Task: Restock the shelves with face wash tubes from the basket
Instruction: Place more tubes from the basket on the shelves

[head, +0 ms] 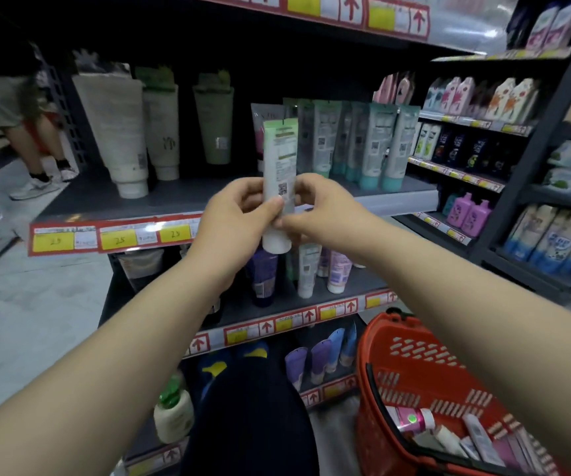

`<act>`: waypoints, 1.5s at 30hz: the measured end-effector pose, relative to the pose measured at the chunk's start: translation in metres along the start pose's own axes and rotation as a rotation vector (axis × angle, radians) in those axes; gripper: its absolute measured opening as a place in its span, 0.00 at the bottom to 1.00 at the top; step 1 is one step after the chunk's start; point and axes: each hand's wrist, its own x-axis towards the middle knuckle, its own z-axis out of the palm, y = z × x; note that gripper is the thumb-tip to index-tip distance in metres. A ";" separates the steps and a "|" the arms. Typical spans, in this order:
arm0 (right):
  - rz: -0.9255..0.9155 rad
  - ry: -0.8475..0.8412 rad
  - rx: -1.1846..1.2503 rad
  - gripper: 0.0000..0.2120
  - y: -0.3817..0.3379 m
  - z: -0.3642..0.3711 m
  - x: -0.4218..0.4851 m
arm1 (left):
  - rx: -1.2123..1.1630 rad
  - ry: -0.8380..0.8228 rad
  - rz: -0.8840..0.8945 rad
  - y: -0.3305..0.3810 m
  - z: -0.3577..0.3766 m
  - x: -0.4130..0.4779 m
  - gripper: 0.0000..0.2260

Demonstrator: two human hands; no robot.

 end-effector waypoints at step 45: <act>-0.028 0.152 -0.895 0.33 0.131 -0.103 0.025 | 0.999 -0.585 0.206 -0.058 0.136 0.095 0.15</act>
